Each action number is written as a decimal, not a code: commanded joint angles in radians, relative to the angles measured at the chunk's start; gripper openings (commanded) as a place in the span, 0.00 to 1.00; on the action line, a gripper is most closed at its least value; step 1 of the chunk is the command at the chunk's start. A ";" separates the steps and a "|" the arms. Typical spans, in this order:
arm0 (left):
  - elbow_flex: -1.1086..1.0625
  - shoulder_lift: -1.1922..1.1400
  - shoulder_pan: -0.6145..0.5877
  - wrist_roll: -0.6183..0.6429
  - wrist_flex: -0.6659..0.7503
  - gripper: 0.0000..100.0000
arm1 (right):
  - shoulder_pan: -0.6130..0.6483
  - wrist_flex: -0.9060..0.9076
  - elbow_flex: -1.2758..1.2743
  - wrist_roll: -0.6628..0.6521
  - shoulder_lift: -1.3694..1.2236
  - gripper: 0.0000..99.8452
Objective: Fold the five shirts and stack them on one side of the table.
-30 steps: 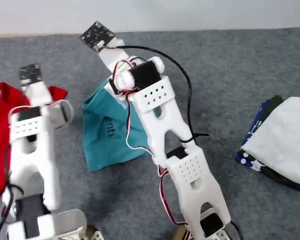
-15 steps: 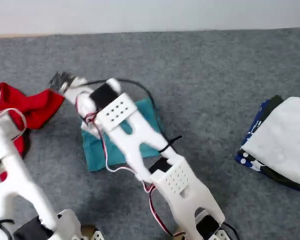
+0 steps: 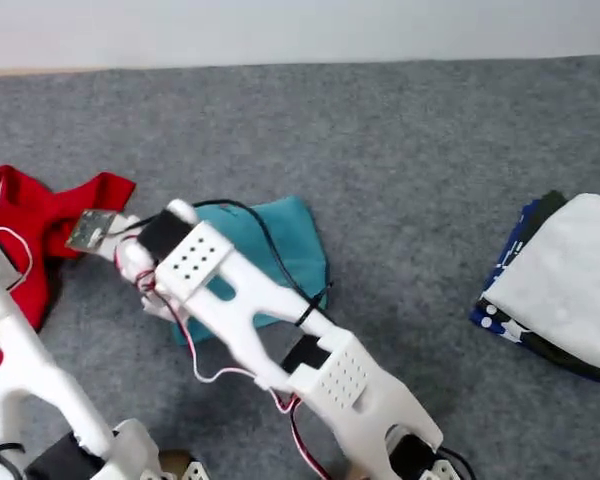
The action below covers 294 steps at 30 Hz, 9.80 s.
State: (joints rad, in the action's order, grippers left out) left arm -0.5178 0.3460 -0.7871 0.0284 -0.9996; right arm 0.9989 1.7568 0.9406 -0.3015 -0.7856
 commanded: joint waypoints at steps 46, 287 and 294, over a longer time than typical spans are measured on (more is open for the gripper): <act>0.019 0.003 0.000 -0.035 -0.006 0.01 | -0.659 -0.367 0.129 -0.034 -0.173 0.02; 0.021 0.014 -0.212 -0.124 -0.157 0.01 | -1.340 0.039 -0.138 0.385 0.530 0.01; 0.022 0.014 -0.212 -0.155 -0.157 0.01 | -1.483 0.036 -0.264 0.299 0.527 0.01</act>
State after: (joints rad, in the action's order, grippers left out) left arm -0.5178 0.3460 -1.0065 -0.1143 -1.1546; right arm -0.4204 1.7553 0.6874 0.0330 -0.3268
